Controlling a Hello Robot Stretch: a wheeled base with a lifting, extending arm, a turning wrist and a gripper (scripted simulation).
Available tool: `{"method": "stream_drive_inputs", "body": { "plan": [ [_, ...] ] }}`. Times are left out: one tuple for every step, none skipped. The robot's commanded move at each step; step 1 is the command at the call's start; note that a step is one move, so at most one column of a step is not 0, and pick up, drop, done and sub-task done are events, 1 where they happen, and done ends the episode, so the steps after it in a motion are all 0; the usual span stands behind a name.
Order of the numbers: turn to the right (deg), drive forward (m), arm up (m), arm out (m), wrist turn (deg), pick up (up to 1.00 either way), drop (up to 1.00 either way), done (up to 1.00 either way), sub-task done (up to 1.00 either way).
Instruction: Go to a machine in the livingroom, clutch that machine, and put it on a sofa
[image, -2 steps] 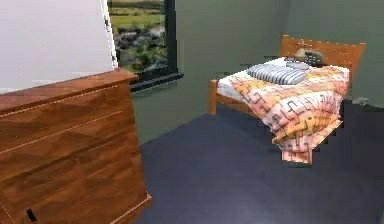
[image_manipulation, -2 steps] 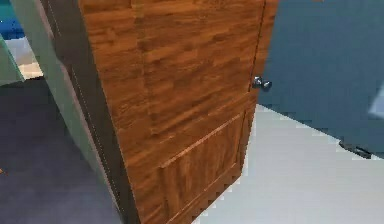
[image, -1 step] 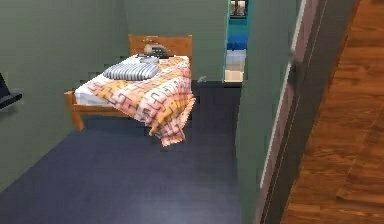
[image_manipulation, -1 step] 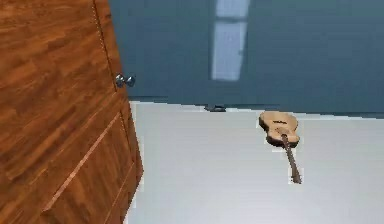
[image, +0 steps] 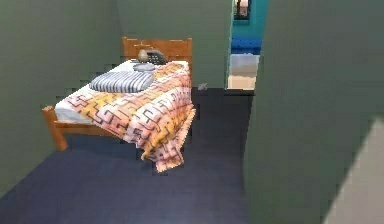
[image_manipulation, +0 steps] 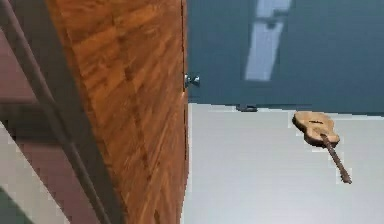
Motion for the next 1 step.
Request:
{"method": "stream_drive_inputs", "body": {
  "plan": [
    [6.0,0.0,0.0,0.0,0.0,0.0,0.0,0.0,0.0]
  ]
}}
